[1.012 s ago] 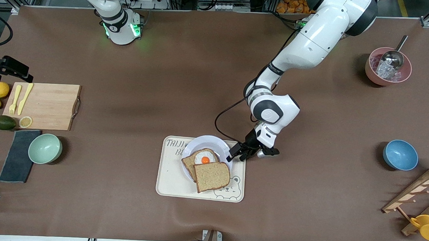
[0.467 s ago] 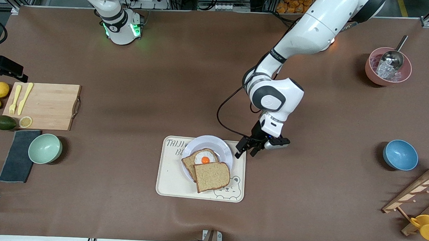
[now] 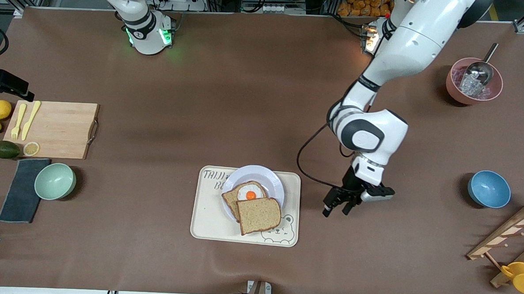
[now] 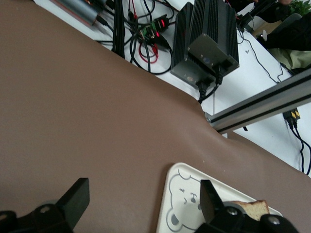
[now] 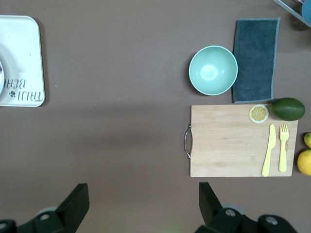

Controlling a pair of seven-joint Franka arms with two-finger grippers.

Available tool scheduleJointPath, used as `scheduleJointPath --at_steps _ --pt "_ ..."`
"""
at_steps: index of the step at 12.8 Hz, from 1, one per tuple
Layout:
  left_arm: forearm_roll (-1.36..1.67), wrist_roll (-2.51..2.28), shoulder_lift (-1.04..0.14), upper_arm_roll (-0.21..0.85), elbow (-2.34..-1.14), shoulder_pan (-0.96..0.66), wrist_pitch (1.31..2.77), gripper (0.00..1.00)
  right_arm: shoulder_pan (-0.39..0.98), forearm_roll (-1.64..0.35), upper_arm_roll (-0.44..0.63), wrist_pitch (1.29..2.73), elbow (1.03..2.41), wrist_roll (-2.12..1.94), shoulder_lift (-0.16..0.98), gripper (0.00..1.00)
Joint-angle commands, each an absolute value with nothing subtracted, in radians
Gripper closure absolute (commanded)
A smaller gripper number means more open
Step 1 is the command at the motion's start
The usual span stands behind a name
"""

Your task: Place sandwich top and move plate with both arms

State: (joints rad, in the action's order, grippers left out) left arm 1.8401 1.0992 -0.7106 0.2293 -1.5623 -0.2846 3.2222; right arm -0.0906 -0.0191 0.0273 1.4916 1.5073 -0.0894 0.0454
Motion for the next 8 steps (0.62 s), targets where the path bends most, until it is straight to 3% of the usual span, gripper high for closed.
scheduleJointPath --at_steps 1,5,8 --pt "1.778 1.111 -0.701 0.239 -1.586 -0.273 3.215 0.0 -0.092 -0.008 0.014 1.496 1.513 -0.048 0.032 0.0" --pt "1.559 1.109 -0.672 0.264 -1.692 -0.151 3.081 0.0 -0.092 -0.008 0.012 1.493 1.514 -0.048 0.029 0.0" --pt "1.516 1.106 -0.628 0.229 -1.746 -0.15 3.001 0.0 -0.092 -0.008 0.012 1.493 1.514 -0.048 0.029 0.0"
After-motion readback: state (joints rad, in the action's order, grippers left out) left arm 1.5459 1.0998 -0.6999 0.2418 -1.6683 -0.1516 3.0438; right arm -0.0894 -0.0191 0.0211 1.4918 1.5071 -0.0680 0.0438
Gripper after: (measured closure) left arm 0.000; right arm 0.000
